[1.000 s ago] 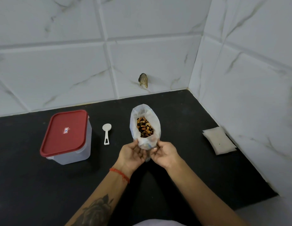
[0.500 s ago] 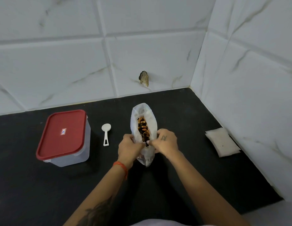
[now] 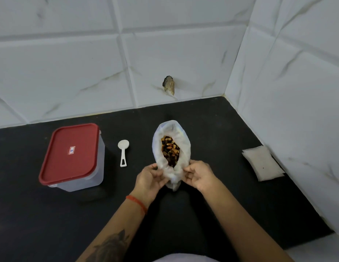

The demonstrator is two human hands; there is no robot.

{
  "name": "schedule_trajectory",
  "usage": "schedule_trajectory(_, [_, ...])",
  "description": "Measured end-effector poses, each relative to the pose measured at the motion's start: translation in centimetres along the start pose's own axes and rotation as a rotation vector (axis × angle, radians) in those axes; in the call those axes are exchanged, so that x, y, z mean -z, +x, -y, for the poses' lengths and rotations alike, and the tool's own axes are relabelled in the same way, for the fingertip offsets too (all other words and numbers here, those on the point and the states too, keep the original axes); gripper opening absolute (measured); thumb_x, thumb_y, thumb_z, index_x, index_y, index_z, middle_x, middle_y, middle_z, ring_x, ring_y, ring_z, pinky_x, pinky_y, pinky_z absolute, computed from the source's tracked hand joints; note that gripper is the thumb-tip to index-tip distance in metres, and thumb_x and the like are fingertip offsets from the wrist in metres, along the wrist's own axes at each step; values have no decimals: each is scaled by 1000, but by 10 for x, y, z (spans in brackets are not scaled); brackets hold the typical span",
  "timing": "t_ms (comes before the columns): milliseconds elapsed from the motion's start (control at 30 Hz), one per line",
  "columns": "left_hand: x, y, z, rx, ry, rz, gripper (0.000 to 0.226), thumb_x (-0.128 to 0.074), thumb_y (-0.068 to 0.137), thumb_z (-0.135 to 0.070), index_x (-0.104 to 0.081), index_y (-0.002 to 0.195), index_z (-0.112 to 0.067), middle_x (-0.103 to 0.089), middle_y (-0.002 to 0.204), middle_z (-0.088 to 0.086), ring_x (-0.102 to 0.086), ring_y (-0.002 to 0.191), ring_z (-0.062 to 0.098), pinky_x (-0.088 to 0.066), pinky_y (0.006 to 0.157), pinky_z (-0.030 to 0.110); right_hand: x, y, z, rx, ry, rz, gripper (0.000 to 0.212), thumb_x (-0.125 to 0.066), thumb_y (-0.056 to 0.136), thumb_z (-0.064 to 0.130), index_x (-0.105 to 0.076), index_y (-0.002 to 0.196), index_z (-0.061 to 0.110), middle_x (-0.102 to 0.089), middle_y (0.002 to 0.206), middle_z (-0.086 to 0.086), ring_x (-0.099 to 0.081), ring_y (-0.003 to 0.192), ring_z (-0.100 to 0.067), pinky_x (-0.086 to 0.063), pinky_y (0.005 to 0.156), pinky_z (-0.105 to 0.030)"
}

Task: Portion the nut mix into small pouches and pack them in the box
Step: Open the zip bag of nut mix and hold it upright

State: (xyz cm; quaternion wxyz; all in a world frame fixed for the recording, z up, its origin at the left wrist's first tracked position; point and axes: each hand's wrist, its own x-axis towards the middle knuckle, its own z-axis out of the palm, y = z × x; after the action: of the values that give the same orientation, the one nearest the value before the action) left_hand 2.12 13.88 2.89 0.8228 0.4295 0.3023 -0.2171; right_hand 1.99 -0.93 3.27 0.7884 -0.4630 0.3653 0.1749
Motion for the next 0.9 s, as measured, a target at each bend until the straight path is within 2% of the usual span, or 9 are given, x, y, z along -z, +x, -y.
schedule_trajectory(100, [-1, 1, -7, -196, 615, -177, 21, -45, 83, -3, -52, 100, -12, -63, 109, 16, -64, 94, 30, -57, 76, 43, -3, -2, 8, 123, -480, -137, 28, -48, 83, 1, -60, 107, 7, -63, 97, -10, -63, 87, -23, -57, 72, -37])
schedule_trajectory(167, [-6, 0, -12, -372, 941, -229, 35, -52, 82, -21, -46, 116, -18, -52, 124, 7, -57, 105, 26, -51, 89, 41, -6, -3, 14, 290, -733, -213, 21, -55, 81, 18, -60, 101, 13, -62, 96, -3, -61, 85, -19, -56, 79, -38])
schedule_trajectory(267, [-19, 7, -19, -589, 1113, -277, 60, -55, 88, -28, -32, 140, -12, -40, 137, 11, -47, 121, 30, -40, 97, 38, -12, 7, 21, 659, -1036, -305, 27, -59, 82, 36, -56, 100, 16, -58, 94, 3, -56, 85, -15, -43, 69, -28])
schedule_trajectory(400, [-32, 23, -32, -807, 1237, -260, 30, -54, 93, -25, -54, 113, -3, -62, 95, 9, -60, 89, 26, -46, 74, 31, -23, 30, 28, 848, -1236, -356, 17, -56, 91, 29, -57, 90, 11, -56, 87, -2, -55, 79, -18, -36, 64, -26])
schedule_trajectory(533, [-35, 38, -54, -574, 1015, -241, 23, -48, 89, -8, -55, 67, -8, -54, 66, 3, -55, 71, 25, -45, 62, 34, -26, 39, 42, 666, -791, -266, 27, -50, 88, 10, -53, 61, 5, -46, 62, -4, -45, 61, -18, -36, 55, -27])
schedule_trajectory(633, [-36, 37, -63, -195, 539, -116, 29, -45, 87, -5, -54, 60, -6, -56, 63, 9, -54, 64, 22, -48, 61, 32, -23, 47, 48, 322, -355, -182, 16, -53, 87, 5, -67, 82, -1, -60, 80, -13, -58, 77, -25, -52, 77, -40])
schedule_trajectory(700, [-32, 44, -60, -132, 552, -116, 26, -41, 89, -9, -56, 69, -4, -59, 72, 14, -55, 70, 23, -46, 70, 34, -21, 49, 45, 202, -308, -145, 21, -49, 88, 1, -66, 76, 5, -64, 81, -14, -61, 79, -27, -52, 84, -44])
schedule_trajectory(800, [-31, 54, -54, -458, 1124, -253, 27, -42, 92, -15, -57, 112, -4, -55, 119, 19, -56, 96, 30, -41, 85, 37, -21, 50, 41, 185, -299, -117, 28, -44, 87, 1, -60, 67, 10, -60, 68, -9, -58, 66, -23, -51, 70, -38])
schedule_trajectory(900, [-41, 55, -55, -867, 1364, -111, 49, -47, 93, -14, -37, 141, -9, -39, 142, 16, -43, 126, 31, -33, 104, 35, -24, 52, 41, 183, -269, -74, 29, -45, 87, 6, -55, 61, 11, -52, 59, -4, -48, 54, -17, -43, 57, -31])
